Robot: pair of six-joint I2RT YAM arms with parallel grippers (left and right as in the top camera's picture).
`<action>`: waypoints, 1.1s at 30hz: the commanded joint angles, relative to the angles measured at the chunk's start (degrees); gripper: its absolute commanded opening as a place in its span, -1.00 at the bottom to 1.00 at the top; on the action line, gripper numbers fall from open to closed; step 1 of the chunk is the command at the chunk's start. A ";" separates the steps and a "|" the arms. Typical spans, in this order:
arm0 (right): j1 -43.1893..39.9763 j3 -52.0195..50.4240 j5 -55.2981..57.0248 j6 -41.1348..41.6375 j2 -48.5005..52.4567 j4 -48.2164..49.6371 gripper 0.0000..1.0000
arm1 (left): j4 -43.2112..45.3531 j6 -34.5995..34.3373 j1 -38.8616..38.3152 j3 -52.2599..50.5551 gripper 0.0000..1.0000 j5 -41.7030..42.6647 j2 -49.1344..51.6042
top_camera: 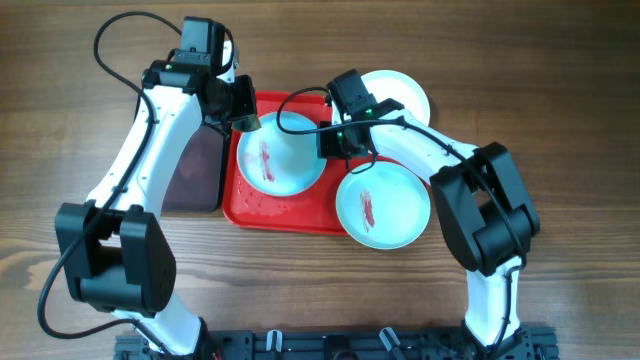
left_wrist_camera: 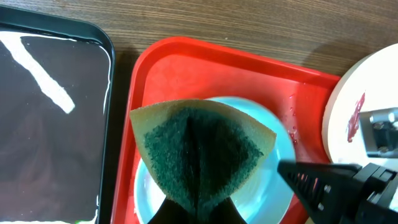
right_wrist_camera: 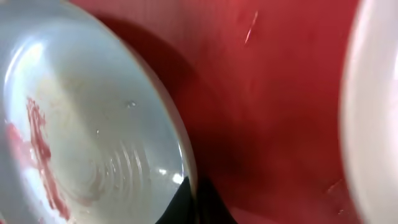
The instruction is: Clean dirty plates on tray and stack at the side
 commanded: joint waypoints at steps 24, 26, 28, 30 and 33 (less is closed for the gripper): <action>-1.40 0.04 -1.27 4.00 2.01 1.53 -0.91 | -8.17 -12.59 -5.42 -0.48 -0.92 -0.04 17.81; -1.84 0.04 -1.27 4.04 2.01 1.99 -0.91 | -9.09 -13.64 -6.58 -0.48 -0.92 -0.09 17.79; -2.16 0.04 -1.29 4.04 2.01 2.12 -0.91 | -9.86 -14.38 -8.28 -0.48 -0.92 -0.46 17.81; -2.38 0.04 -1.31 4.04 2.01 2.12 -0.91 | -10.45 -14.36 -10.08 -0.48 -0.92 -0.55 17.81; -2.36 0.04 -1.31 4.04 2.01 2.05 -0.91 | -10.69 -14.36 -12.52 -0.96 -0.92 -1.99 17.88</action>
